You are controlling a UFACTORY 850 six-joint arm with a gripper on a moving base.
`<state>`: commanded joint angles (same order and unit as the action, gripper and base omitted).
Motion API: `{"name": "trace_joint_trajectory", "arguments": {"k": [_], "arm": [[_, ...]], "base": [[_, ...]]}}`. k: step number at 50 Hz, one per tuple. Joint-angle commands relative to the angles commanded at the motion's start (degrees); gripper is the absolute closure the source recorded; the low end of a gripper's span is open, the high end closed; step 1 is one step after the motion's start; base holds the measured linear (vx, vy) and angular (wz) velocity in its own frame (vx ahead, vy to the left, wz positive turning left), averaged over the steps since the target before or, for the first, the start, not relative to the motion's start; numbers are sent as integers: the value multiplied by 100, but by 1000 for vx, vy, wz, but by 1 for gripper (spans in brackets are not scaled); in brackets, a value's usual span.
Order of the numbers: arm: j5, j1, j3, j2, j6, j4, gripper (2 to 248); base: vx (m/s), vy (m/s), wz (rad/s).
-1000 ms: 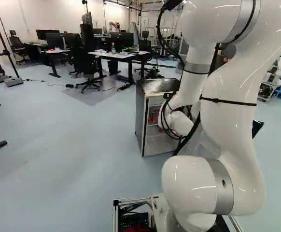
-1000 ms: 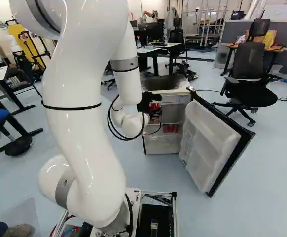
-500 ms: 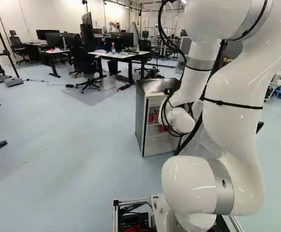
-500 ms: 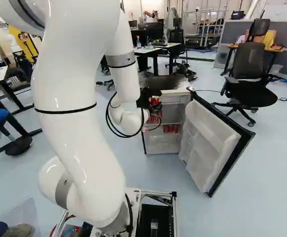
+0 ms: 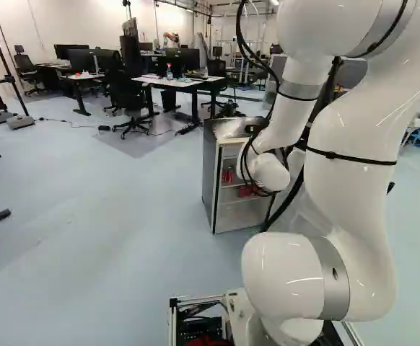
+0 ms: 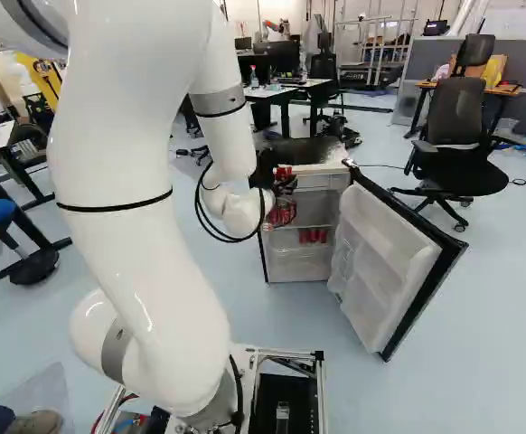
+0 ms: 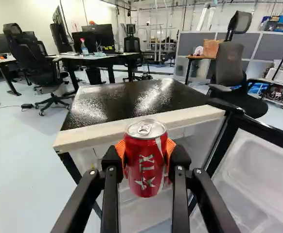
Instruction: Grab a drink from the fridge
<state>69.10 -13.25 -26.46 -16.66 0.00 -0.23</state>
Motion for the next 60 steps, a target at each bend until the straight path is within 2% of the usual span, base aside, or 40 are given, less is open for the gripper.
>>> {"name": "trace_joint_trajectory", "arguments": {"k": [18, 40, 60], "arm": [[0, 6, -352, -45, 0, 0, 151], [0, 138, -884, -196, 0, 0, 151], [0, 268, -1490, -683, 0, 0, 151]], "base": [[0, 0, 0], [0, 0, 0], [0, 0, 0]]}}
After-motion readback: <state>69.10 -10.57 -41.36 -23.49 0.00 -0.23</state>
